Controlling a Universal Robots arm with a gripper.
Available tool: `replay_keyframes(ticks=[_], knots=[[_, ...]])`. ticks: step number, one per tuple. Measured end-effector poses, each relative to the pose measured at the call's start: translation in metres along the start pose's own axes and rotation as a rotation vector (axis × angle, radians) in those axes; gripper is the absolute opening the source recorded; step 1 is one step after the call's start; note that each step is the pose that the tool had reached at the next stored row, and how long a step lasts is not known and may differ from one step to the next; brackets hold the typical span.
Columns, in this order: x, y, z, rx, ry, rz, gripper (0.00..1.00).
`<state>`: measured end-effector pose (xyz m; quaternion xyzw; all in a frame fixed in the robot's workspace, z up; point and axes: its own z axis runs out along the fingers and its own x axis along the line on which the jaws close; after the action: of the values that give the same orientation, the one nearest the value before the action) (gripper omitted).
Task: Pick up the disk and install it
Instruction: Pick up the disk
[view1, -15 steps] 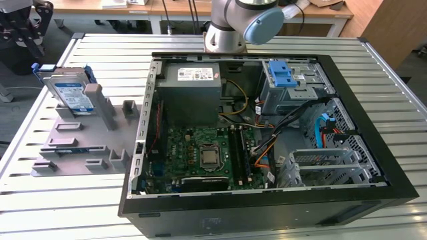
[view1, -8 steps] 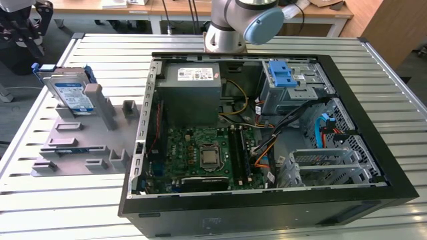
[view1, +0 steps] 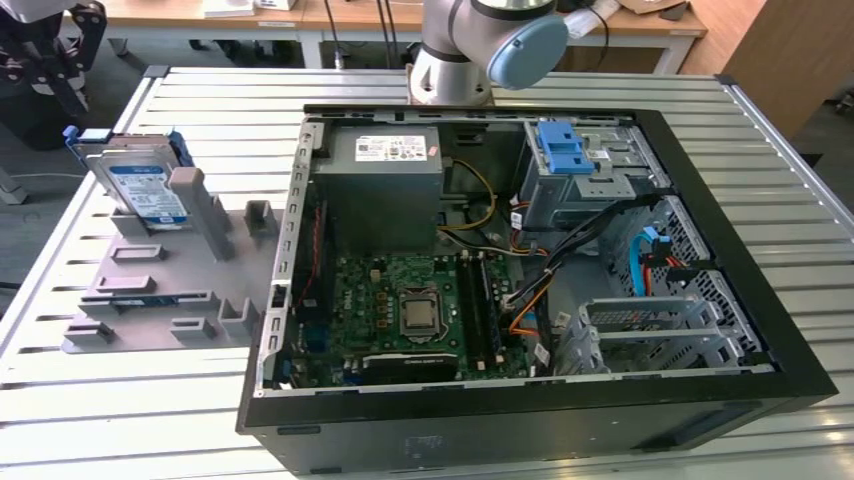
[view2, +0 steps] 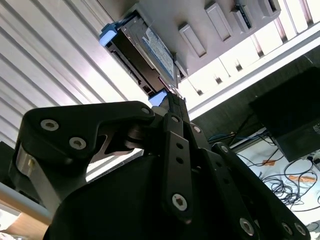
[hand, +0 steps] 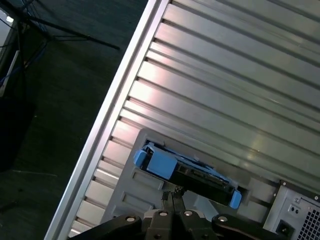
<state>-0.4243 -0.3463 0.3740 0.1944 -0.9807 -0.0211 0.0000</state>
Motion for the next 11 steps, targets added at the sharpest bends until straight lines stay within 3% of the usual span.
replay_keyframes(ticks=[11], knots=[[0.0, 0.0, 0.0002, -0.0006, 0.0029, -0.07, 0.11]])
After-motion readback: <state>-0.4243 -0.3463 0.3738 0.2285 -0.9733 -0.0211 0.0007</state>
